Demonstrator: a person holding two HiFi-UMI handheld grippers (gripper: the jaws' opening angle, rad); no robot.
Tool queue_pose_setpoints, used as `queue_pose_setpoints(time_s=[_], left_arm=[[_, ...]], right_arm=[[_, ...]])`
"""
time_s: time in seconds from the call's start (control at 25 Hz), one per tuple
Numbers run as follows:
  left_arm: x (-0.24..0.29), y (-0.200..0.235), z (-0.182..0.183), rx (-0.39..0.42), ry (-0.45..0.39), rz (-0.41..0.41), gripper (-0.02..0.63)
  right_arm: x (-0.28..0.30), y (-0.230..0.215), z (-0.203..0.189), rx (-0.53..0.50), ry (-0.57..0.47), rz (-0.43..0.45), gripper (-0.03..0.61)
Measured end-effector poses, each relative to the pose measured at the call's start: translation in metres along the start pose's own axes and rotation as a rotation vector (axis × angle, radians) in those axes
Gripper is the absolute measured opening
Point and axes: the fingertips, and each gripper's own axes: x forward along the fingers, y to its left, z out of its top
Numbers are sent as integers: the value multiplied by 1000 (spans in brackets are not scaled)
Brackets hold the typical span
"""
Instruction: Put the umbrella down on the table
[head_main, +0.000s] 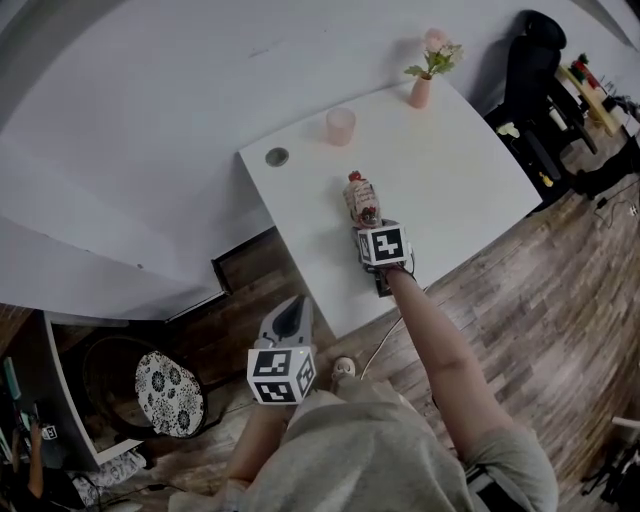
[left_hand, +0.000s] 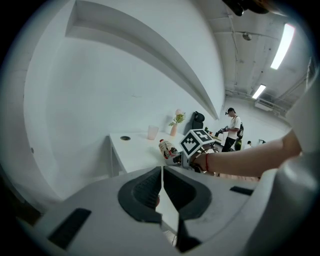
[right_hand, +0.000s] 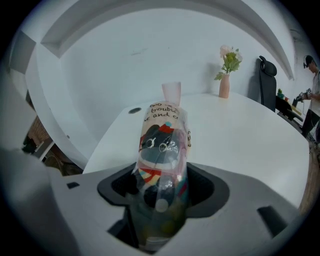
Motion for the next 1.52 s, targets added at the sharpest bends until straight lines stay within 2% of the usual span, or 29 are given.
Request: queue_pose_setpoints(time_s=[0.2,0.52,0.72,1.0,1.16,1.52], left_arm=[[3,3,-2,-8,8,-3,15],[4,-7,4,4,0,-34,15],[-8,-9,5,13,-2,-43,15],[-35,-11,0,17,-3,-54,15],[-57,-16,-4,25,-11,-70,15],[-108,-27,-17,43,-32,-105,15]], right_arm=[[10,0,-4,6,46,-9,275],[11,-1,-5,4,59,5,284],[3,3,-3,33,33,31,330],[-47,3,-11,37,-50,-44,336],[-82,16,-26,69,-106,-35,336],[-161,69,-59,64,-208,13,327]])
